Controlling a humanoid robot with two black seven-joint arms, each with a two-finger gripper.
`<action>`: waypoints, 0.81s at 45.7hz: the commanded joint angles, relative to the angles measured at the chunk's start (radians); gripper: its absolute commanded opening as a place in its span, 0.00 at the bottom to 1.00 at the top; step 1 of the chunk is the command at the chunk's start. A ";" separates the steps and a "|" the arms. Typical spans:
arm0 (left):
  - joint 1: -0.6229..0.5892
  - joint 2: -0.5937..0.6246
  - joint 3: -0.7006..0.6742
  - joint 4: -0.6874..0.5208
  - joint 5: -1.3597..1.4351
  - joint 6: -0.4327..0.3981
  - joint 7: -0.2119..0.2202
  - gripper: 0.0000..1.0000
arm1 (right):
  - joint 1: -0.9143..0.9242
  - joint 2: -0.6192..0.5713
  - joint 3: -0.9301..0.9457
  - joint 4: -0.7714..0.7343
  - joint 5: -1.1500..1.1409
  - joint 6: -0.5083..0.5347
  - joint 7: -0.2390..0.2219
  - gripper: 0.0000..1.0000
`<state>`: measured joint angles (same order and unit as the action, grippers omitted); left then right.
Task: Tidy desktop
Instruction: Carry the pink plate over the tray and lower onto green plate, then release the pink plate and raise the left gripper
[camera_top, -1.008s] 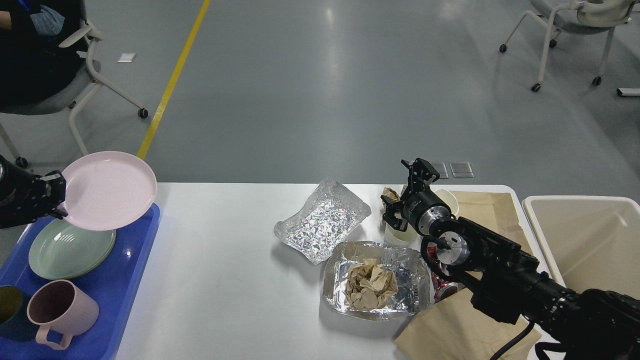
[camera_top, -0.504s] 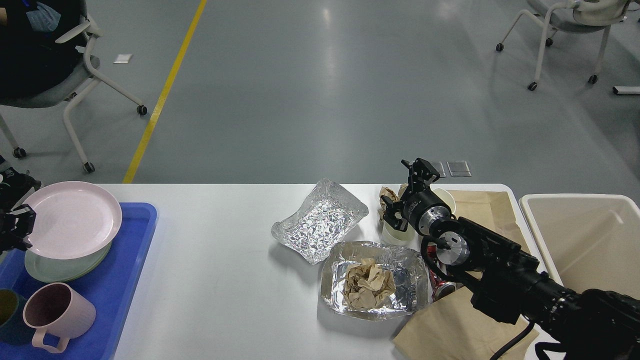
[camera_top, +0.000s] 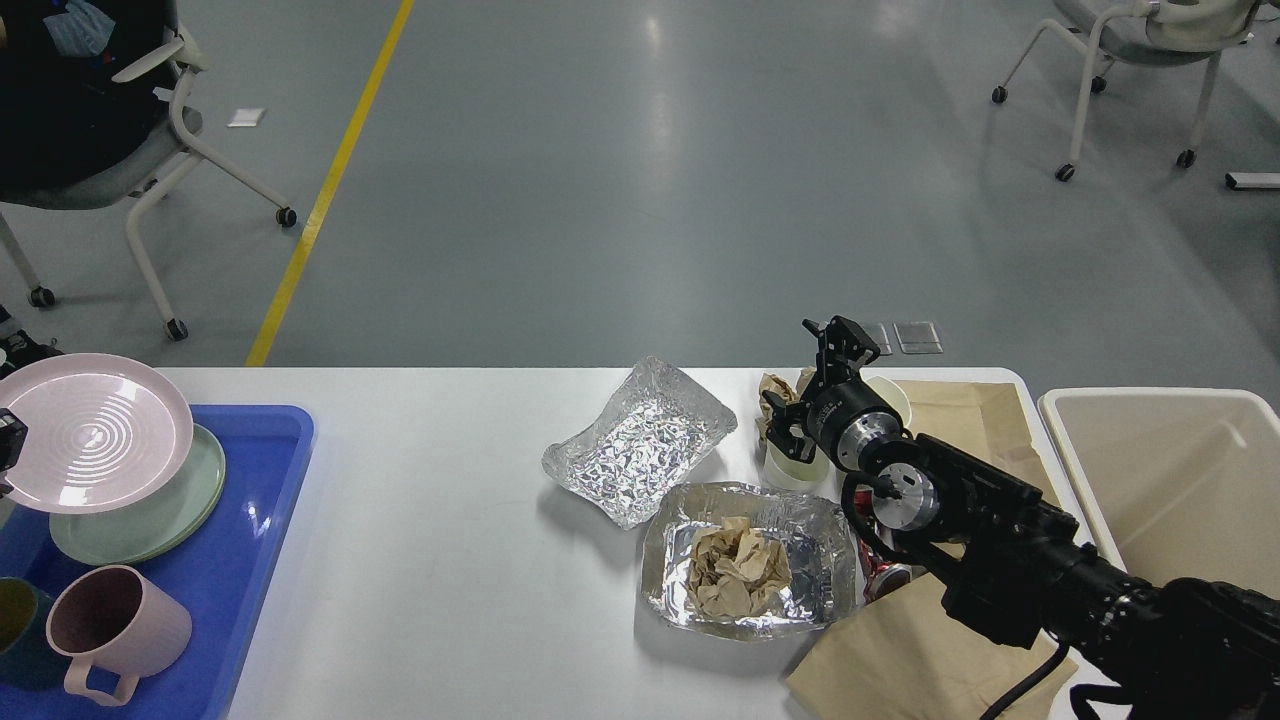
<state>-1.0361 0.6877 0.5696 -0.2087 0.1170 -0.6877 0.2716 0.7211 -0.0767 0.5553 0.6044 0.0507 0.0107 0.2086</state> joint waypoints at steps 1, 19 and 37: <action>0.016 -0.020 0.001 0.002 0.003 0.017 0.001 0.02 | 0.000 0.000 0.000 0.000 0.000 0.000 0.000 1.00; 0.031 -0.036 0.000 0.002 0.003 0.024 0.000 0.14 | 0.000 0.000 0.000 0.000 0.000 0.000 0.000 1.00; 0.033 -0.051 -0.004 -0.001 -0.008 0.252 -0.019 0.93 | 0.000 0.000 0.000 0.000 0.000 0.000 0.000 1.00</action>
<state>-1.0029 0.6385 0.5680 -0.2074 0.1159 -0.5381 0.2622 0.7211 -0.0767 0.5553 0.6044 0.0506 0.0107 0.2086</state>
